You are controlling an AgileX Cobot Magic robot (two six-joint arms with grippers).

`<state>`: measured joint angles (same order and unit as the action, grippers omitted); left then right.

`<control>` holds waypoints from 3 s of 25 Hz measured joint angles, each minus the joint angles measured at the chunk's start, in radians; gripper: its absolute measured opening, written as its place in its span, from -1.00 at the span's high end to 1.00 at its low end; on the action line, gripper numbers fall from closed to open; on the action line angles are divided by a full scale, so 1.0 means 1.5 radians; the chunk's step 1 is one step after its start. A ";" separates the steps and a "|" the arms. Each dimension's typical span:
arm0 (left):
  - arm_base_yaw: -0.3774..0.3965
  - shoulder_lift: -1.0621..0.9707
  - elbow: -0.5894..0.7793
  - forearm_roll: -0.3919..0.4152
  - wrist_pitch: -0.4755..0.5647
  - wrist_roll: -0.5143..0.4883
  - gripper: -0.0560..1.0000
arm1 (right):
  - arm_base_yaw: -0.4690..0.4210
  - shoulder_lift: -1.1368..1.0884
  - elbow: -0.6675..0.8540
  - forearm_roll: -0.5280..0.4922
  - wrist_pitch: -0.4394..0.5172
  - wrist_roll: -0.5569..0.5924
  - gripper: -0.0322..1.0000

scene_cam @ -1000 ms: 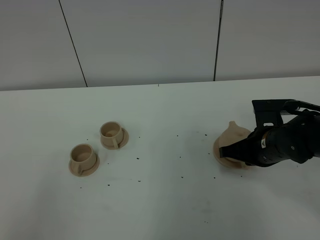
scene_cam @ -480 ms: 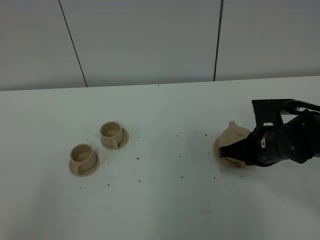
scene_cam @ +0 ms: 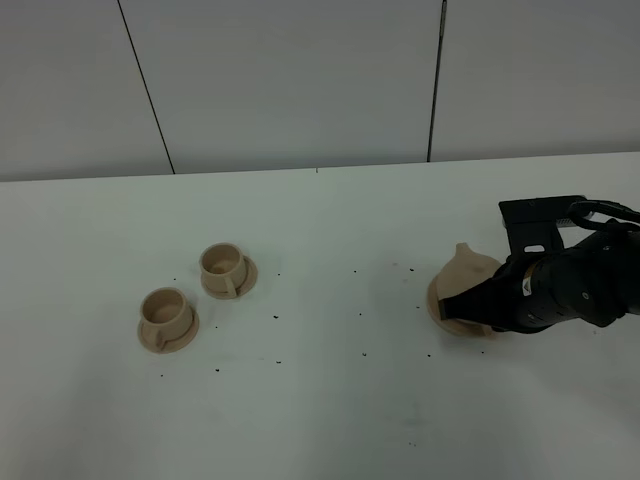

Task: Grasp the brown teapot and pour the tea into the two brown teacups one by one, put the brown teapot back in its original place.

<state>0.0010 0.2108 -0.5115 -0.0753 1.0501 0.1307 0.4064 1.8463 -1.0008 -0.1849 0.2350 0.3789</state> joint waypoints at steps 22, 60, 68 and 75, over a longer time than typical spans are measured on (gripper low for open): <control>0.000 0.000 0.000 0.000 0.000 0.000 0.39 | 0.000 -0.031 0.000 0.002 0.015 -0.052 0.75; 0.000 0.000 0.000 0.000 0.000 0.000 0.39 | 0.000 -0.054 -0.078 0.553 0.175 -0.851 0.75; 0.000 0.000 0.000 0.000 0.000 0.000 0.39 | 0.000 0.005 -0.149 0.550 0.239 -0.918 0.75; 0.000 0.000 0.000 0.000 0.000 0.000 0.39 | 0.020 0.052 -0.234 0.547 0.277 -0.968 0.75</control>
<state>0.0010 0.2108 -0.5115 -0.0753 1.0501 0.1307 0.4366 1.9250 -1.3519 0.6350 0.6509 -1.0726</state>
